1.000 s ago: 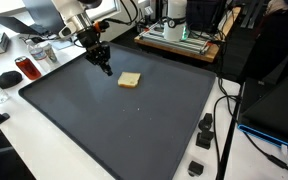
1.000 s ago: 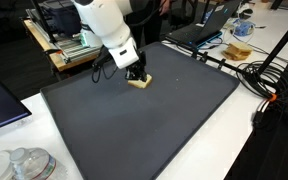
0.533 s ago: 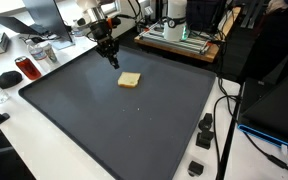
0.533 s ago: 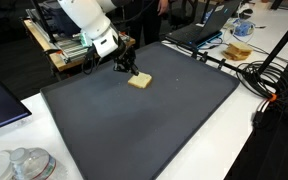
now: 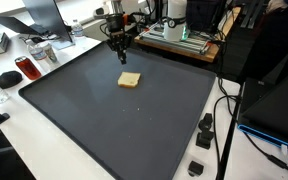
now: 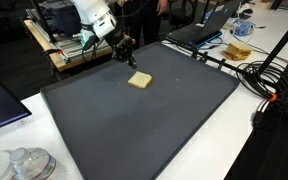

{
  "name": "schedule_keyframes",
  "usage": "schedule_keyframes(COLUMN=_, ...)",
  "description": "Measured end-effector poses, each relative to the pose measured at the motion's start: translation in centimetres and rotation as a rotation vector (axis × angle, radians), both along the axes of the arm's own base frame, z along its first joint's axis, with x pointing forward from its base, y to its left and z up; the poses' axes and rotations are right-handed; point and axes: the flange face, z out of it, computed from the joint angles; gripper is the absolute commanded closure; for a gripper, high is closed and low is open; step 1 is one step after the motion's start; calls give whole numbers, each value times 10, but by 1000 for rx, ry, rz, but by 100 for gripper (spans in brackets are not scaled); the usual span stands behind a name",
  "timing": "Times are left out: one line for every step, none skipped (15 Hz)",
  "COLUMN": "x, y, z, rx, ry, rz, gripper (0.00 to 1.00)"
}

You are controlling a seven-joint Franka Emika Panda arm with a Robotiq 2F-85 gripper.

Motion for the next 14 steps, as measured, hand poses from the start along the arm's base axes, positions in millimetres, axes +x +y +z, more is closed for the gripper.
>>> schedule_keyframes(x=-7, y=6, z=2, rx=-27, ry=-19, rz=-14, gripper=94)
schedule_keyframes(x=-13, y=12, z=5, rx=-54, ry=-35, rz=-28, gripper=94)
schedule_keyframes(x=-20, y=18, z=7, rx=-87, ry=-48, rz=-46, gripper=94)
schedule_keyframes(x=-24, y=25, z=10, rx=-122, ry=-61, rz=-59, gripper=94)
schedule_keyframes(x=-28, y=32, z=13, rx=-160, ry=-72, rz=-71, gripper=94)
schedule_keyframes(x=-31, y=40, z=17, rx=-197, ry=-82, rz=-81, gripper=94)
schedule_keyframes(x=-33, y=49, z=19, rx=-228, ry=-90, rz=-92, gripper=94)
schedule_keyframes(x=-35, y=58, z=20, rx=-254, ry=-95, rz=-103, gripper=94)
schedule_keyframes(x=-38, y=67, z=20, rx=-277, ry=-100, rz=-112, gripper=94)
schedule_keyframes(x=-41, y=77, z=20, rx=-297, ry=-104, rz=-118, gripper=94)
schedule_keyframes(x=-44, y=87, z=19, rx=-316, ry=-107, rz=-121, gripper=94)
schedule_keyframes(x=-48, y=97, z=17, rx=-332, ry=-109, rz=-122, gripper=94)
schedule_keyframes(x=-51, y=107, z=15, rx=-349, ry=-112, rz=-116, gripper=94)
schedule_keyframes(x=-52, y=117, z=11, rx=-366, ry=-115, rz=-107, gripper=94)
